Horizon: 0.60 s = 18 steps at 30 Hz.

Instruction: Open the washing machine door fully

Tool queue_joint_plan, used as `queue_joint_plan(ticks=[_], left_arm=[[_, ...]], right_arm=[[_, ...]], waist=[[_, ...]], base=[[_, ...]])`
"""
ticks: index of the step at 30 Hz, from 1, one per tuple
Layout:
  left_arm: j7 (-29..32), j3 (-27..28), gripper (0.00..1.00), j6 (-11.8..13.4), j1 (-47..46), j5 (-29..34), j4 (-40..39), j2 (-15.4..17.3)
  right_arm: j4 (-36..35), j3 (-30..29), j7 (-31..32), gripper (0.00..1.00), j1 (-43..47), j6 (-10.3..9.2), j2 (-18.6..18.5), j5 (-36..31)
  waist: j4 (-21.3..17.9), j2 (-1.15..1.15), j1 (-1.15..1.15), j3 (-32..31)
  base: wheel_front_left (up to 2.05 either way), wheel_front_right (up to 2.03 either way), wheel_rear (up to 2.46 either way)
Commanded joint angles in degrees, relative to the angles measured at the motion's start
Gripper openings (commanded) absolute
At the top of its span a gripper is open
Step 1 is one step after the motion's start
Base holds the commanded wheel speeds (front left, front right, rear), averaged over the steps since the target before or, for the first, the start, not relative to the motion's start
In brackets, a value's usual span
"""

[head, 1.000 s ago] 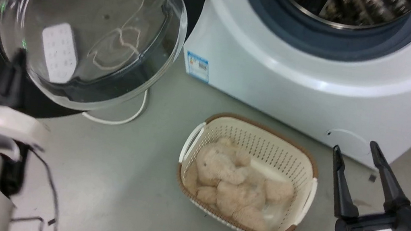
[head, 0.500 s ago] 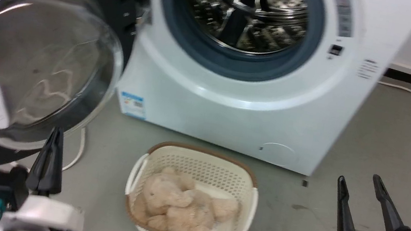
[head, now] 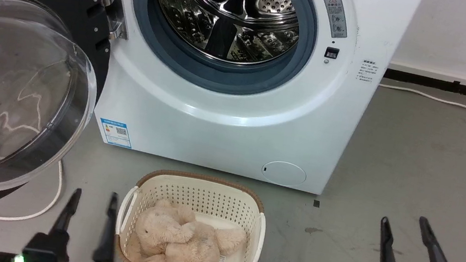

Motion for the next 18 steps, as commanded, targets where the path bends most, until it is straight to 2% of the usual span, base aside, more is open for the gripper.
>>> queue_joint_plan(ticks=[1, 18], left_arm=[[-0.3, -0.5, 1.0, 0.3, 1.2, 0.4, 0.3, -0.5], [0.1, -2.5, 1.0, 0.5, 0.9, 0.6, 1.3, -0.7]], right_arm=[[0.3, 0.1, -0.4, 1.0, 0.9, -0.05, 0.0, 0.3], [2.4, 0.2, -0.5, 1.0, 1.2, -0.05, 0.0, 0.1]], waist=[[0.1, 0.0, 0.0, -0.2], [0.4, 0.0, 0.0, -0.3]], base=[[0.0, 0.0, 0.0], [0.0, 0.0, 0.0]])
